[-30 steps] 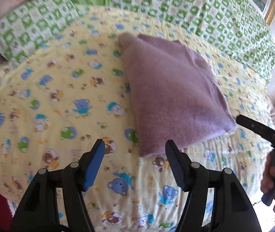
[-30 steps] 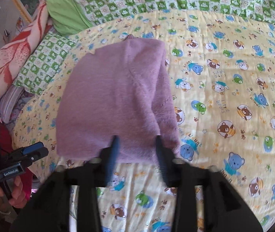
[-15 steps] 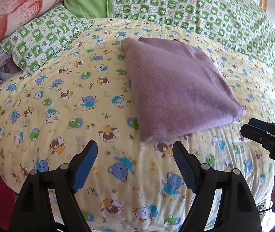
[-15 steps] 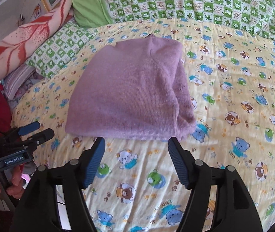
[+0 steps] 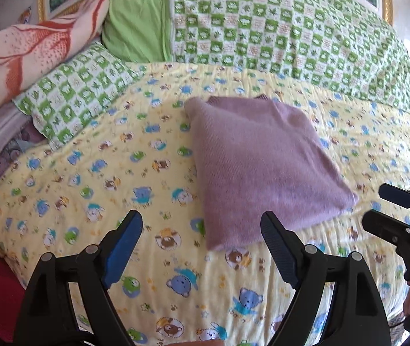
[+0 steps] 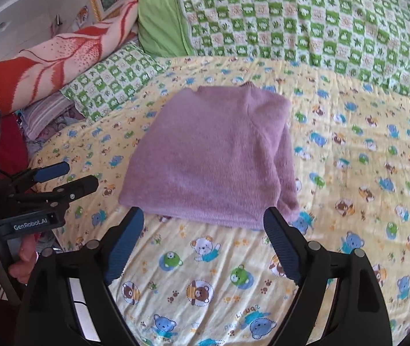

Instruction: Fold small clothes

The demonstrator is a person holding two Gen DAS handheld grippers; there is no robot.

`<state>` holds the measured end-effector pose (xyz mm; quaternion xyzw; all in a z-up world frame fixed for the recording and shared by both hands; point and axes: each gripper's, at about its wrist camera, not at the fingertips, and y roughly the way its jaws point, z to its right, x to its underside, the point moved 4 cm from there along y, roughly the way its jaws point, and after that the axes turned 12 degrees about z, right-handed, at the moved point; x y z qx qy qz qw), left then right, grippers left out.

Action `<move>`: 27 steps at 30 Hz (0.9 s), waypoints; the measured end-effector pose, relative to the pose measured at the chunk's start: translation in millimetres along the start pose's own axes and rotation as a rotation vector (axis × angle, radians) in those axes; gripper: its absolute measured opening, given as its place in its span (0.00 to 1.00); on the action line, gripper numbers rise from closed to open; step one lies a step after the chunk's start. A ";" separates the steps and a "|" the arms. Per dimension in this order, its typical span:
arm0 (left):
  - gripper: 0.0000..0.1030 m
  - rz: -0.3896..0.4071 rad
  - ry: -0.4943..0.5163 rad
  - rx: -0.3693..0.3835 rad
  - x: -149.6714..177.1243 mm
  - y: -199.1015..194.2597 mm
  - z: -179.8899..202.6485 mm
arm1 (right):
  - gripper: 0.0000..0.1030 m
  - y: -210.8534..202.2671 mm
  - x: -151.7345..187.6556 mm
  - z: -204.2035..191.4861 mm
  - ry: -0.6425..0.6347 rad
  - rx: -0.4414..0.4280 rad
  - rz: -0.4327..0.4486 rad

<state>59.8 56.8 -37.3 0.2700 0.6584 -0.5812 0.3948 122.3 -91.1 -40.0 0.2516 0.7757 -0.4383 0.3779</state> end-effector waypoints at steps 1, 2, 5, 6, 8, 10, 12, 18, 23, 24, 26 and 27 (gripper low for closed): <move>0.82 0.005 0.001 -0.010 -2.7 -0.9 -0.4 | 0.84 -1.5 -3.0 -0.6 -0.005 -0.001 0.006; 0.82 0.012 0.005 -0.021 -5.6 -2.0 -1.0 | 0.84 -3.5 -6.0 -1.3 -0.012 0.000 0.013; 0.83 0.025 0.004 -0.032 -8.7 -4.9 -0.9 | 0.88 -8.5 -13.0 -2.4 -0.032 0.000 0.031; 0.83 0.029 0.004 -0.035 -8.4 -5.1 -0.6 | 0.90 -9.9 -14.4 -2.6 -0.036 -0.001 0.041; 0.83 0.031 0.007 -0.039 -6.7 -4.7 0.6 | 0.95 -10.6 -14.5 -1.9 -0.039 -0.001 0.056; 0.84 0.021 0.014 -0.036 -2.6 -2.0 1.5 | 0.98 -7.8 -11.3 -0.7 -0.041 0.002 0.059; 0.84 0.013 0.016 -0.033 2.1 1.2 2.0 | 0.98 -2.8 -6.8 0.7 -0.042 0.000 0.047; 0.84 -0.003 0.013 -0.029 17.0 17.2 -1.0 | 0.98 16.9 14.3 1.6 -0.036 0.004 -0.011; 0.84 0.014 -0.002 -0.018 21.5 27.6 -4.4 | 0.98 28.3 25.6 2.6 -0.040 0.018 -0.038; 0.84 0.021 -0.002 -0.019 21.8 28.9 -4.7 | 0.98 29.7 26.8 2.8 -0.041 0.019 -0.040; 0.84 0.029 0.008 -0.018 20.8 31.2 -4.8 | 0.98 32.1 27.4 3.6 -0.045 0.025 -0.041; 0.84 0.031 0.015 -0.017 21.0 32.0 -3.7 | 0.98 32.8 27.1 3.9 -0.046 0.026 -0.040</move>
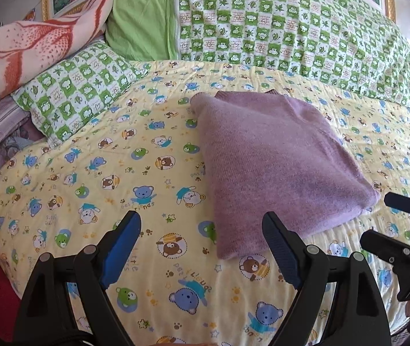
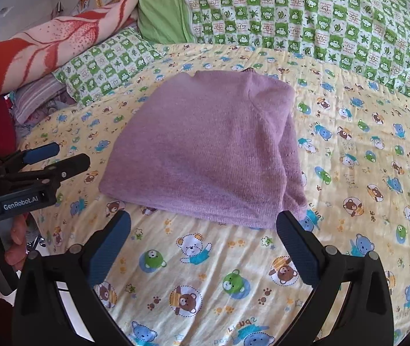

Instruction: Fold small clothes

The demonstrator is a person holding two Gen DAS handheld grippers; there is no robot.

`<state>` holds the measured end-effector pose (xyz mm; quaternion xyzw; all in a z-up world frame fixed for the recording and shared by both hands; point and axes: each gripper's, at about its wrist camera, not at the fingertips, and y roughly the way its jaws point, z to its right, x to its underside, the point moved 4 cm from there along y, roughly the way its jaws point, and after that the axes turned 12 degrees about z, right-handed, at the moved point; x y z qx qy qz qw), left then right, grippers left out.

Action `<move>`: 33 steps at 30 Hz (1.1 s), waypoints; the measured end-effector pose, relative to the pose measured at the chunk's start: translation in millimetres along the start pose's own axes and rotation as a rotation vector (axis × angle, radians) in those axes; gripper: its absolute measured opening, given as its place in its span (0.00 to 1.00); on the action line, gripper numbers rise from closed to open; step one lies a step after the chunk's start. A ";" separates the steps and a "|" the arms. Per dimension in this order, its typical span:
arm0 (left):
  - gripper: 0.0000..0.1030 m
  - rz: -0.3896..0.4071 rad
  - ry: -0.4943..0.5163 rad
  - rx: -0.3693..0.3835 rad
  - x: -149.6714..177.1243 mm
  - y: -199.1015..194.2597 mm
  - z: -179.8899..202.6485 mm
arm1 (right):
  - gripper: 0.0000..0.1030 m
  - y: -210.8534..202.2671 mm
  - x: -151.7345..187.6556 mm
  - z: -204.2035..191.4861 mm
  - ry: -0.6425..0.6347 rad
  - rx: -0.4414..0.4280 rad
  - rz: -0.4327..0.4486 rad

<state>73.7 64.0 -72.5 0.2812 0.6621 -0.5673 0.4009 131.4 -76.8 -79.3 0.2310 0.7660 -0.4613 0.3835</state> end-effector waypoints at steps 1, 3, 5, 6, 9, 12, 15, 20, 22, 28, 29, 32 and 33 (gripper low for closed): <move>0.84 -0.001 0.003 0.003 -0.1 0.8 0.4 | 0.98 0.9 -0.6 0.3 -0.001 0.001 0.001; 0.84 -0.002 0.002 0.011 0.4 2.3 1.6 | 0.98 2.2 -2.3 1.1 -0.002 0.006 0.005; 0.84 -0.003 0.006 0.010 0.1 3.5 1.6 | 0.98 3.7 -4.4 1.8 -0.003 0.008 0.009; 0.84 -0.004 0.005 0.012 -0.2 4.0 1.6 | 0.98 4.0 -5.6 2.0 -0.004 0.010 0.013; 0.84 0.002 0.008 0.012 -1.7 4.5 2.0 | 0.98 5.0 -10.0 3.3 -0.004 0.012 0.024; 0.84 0.007 0.012 0.007 -4.0 3.7 3.7 | 0.98 5.4 -13.9 3.6 -0.005 0.012 0.035; 0.84 0.010 0.019 0.006 -6.2 3.4 5.9 | 0.98 7.0 -17.2 4.3 0.005 0.008 0.039; 0.85 -0.002 0.018 0.011 -8.1 5.5 7.0 | 0.98 9.0 -21.0 3.8 0.005 0.006 0.045; 0.85 -0.003 0.019 0.010 -8.4 5.9 7.6 | 0.98 9.3 -21.2 3.1 0.005 0.005 0.044; 0.85 -0.027 0.026 0.015 -9.4 11.5 9.3 | 0.98 11.0 -21.4 4.0 0.007 0.000 0.037; 0.85 -0.030 0.026 0.014 -9.3 11.9 9.7 | 0.98 11.2 -21.5 4.4 0.008 0.000 0.036; 0.85 -0.040 0.022 0.016 -10.0 13.7 10.3 | 0.98 11.3 -21.4 4.2 0.009 0.001 0.036; 0.85 -0.041 0.022 0.015 -10.4 14.1 10.5 | 0.98 11.2 -21.4 4.2 0.009 0.002 0.035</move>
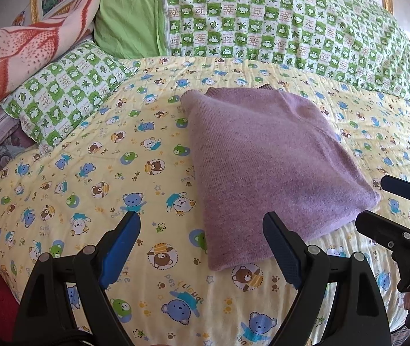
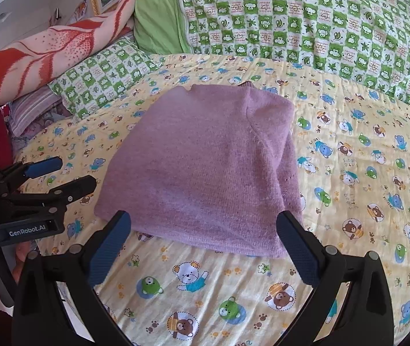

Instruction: Fold small clothes

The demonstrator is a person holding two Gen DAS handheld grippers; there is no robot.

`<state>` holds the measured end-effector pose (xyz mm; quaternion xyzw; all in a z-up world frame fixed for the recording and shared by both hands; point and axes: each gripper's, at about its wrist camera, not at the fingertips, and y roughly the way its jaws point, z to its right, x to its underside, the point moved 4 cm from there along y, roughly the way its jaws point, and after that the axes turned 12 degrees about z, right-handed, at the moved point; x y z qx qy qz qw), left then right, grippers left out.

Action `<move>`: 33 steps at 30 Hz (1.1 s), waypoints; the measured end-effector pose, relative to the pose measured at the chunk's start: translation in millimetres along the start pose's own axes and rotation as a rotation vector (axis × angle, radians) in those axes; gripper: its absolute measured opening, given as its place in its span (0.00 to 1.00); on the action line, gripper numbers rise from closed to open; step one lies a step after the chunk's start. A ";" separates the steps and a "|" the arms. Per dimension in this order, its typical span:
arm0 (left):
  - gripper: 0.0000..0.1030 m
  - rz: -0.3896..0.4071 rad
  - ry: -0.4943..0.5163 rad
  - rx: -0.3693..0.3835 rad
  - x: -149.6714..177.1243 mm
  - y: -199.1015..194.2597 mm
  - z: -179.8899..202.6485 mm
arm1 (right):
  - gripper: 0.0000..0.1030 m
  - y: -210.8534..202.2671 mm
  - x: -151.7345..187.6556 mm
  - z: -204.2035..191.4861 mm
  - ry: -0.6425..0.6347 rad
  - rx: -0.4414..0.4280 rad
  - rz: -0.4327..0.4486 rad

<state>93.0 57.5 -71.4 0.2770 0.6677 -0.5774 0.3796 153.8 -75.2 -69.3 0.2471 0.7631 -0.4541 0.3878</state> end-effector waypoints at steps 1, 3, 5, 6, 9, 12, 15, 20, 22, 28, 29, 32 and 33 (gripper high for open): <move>0.85 -0.001 0.001 0.002 -0.9 0.9 -0.8 | 0.98 0.0 -0.1 0.1 0.001 0.000 0.001; 0.85 0.000 0.000 0.000 -1.0 0.8 -0.5 | 0.98 0.2 -0.2 0.5 0.000 -0.002 0.000; 0.85 0.000 0.000 0.002 -1.5 1.2 -0.5 | 0.98 0.1 -0.6 0.7 0.000 -0.002 0.001; 0.85 0.001 0.000 0.000 -2.0 1.5 -0.2 | 0.98 0.0 -0.7 0.8 0.001 -0.001 0.003; 0.85 0.000 -0.001 -0.001 -2.7 1.8 0.9 | 0.98 0.1 -1.7 1.2 0.001 -0.001 0.005; 0.85 -0.007 -0.002 -0.003 -2.8 3.1 1.4 | 0.98 0.3 -2.1 0.6 0.001 -0.001 0.004; 0.85 -0.010 -0.006 -0.004 -2.3 3.0 0.6 | 0.98 0.6 -2.8 0.5 0.002 -0.002 0.004; 0.85 -0.010 -0.006 -0.005 -2.1 3.3 -0.3 | 0.98 0.9 -3.0 1.3 -0.001 -0.004 0.003; 0.85 -0.014 -0.008 -0.005 -1.7 3.7 -0.3 | 0.98 1.1 -3.2 1.0 0.002 -0.003 0.002; 0.85 -0.013 -0.007 -0.001 -2.9 4.1 -0.1 | 0.98 1.2 -3.6 0.6 0.001 -0.003 0.002; 0.85 -0.012 -0.006 -0.001 -2.9 3.9 0.2 | 0.98 0.9 -3.4 0.5 0.002 -0.001 0.002; 0.85 -0.014 -0.004 0.001 -2.9 4.2 0.9 | 0.98 0.9 -3.9 0.6 0.002 -0.003 0.004; 0.85 -0.014 -0.003 0.003 -3.2 4.7 0.9 | 0.98 1.2 -4.5 0.2 0.002 -0.004 0.004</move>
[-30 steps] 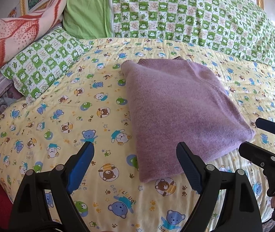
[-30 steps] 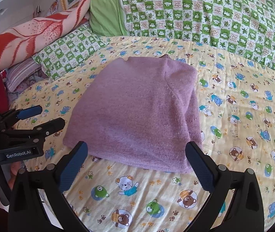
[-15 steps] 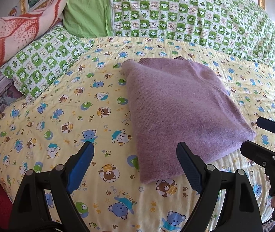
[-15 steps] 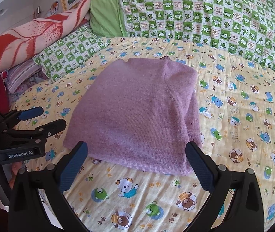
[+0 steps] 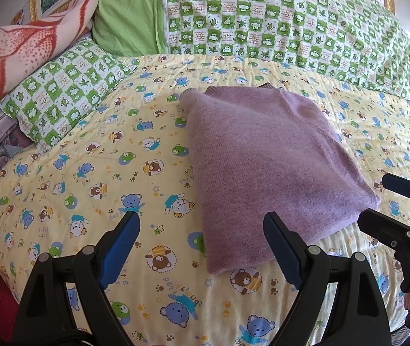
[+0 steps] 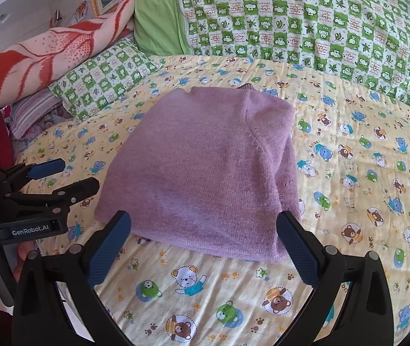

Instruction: Fold small clothes

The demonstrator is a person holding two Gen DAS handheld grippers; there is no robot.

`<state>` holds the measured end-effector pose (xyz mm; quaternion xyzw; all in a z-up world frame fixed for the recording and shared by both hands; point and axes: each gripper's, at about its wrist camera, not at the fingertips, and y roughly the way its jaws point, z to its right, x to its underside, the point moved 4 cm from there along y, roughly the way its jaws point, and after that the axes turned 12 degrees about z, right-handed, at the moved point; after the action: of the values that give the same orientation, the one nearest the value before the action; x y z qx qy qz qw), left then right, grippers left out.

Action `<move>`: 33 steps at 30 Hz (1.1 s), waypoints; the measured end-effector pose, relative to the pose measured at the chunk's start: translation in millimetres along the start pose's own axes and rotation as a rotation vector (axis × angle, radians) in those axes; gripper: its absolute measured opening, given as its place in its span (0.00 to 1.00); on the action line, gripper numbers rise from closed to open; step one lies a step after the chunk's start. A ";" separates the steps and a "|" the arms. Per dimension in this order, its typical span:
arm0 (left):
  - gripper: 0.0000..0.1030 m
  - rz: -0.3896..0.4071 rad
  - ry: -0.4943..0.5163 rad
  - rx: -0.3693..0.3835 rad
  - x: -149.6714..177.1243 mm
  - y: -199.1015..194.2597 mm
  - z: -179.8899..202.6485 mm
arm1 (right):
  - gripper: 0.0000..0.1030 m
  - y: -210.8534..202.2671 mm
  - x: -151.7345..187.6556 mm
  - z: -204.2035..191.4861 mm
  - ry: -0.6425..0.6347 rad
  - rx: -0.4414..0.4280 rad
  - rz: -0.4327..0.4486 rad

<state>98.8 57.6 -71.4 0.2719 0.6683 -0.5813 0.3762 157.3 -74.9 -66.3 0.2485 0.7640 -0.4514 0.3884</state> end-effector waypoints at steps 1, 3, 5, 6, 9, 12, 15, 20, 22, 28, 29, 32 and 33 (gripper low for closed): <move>0.85 0.000 0.000 0.000 0.0 -0.1 0.1 | 0.98 0.1 -0.4 -0.1 0.000 -0.001 0.001; 0.85 0.001 0.001 0.002 -0.4 0.2 0.2 | 0.98 0.2 -0.9 -0.5 -0.001 -0.003 0.002; 0.85 0.001 0.003 0.004 -1.2 1.1 -0.1 | 0.98 -0.1 -0.8 -0.6 0.000 0.000 0.001; 0.85 0.000 0.003 0.002 -1.2 1.1 0.0 | 0.98 -0.3 -0.8 -0.6 0.001 0.000 0.002; 0.85 -0.003 -0.001 0.003 -2.3 2.1 -1.3 | 0.98 -0.3 -1.2 -0.3 -0.001 -0.001 0.002; 0.85 -0.004 0.002 0.004 -3.1 3.0 -2.1 | 0.98 -0.5 -1.3 -0.2 -0.001 -0.001 0.002; 0.86 -0.008 0.001 0.003 -3.6 4.0 -2.9 | 0.98 -0.4 -1.5 -0.1 -0.001 -0.001 0.004; 0.86 -0.008 0.002 0.006 -4.8 5.5 -4.1 | 0.98 -0.7 -2.4 0.4 -0.001 -0.003 0.006; 0.86 -0.009 0.004 0.007 -5.0 6.4 -4.1 | 0.98 -1.2 -3.3 -0.2 -0.001 -0.004 0.008; 0.86 -0.014 0.005 0.011 -5.9 8.8 -5.1 | 0.98 -1.6 -4.6 -0.6 -0.001 -0.004 0.011; 0.86 -0.015 0.005 0.011 -5.9 8.8 -5.0 | 0.98 -1.3 -5.3 0.1 -0.001 -0.006 0.010; 0.86 -0.018 0.006 0.012 -6.7 10.5 -5.0 | 0.98 -1.1 -5.6 0.6 -0.002 -0.008 0.011; 0.86 -0.020 0.006 0.014 -6.9 10.9 -5.0 | 0.98 -0.6 -6.5 1.3 -0.002 -0.010 0.011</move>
<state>110.5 64.9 -71.8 0.2696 0.6680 -0.5888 0.3667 161.1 -76.5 -61.0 0.2501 0.7645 -0.4458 0.3928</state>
